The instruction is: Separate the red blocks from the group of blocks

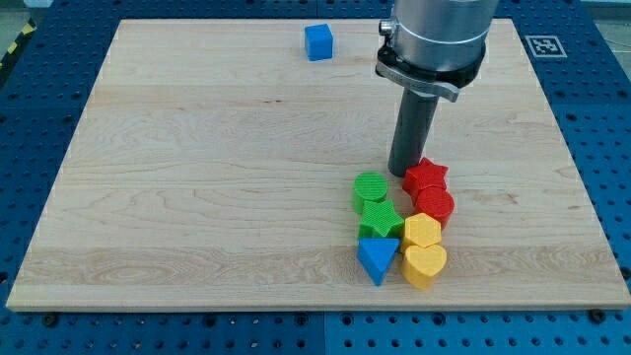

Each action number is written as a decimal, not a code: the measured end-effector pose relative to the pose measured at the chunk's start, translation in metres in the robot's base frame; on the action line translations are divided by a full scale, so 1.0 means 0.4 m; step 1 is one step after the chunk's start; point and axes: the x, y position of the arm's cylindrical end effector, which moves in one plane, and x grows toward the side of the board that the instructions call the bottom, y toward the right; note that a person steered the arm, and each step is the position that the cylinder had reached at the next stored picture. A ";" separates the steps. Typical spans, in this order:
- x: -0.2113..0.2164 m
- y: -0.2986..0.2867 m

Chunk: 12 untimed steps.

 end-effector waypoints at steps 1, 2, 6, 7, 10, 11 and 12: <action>0.000 0.007; 0.000 0.001; 0.073 0.012; 0.101 0.053; 0.127 0.046; 0.162 0.060; 0.171 0.073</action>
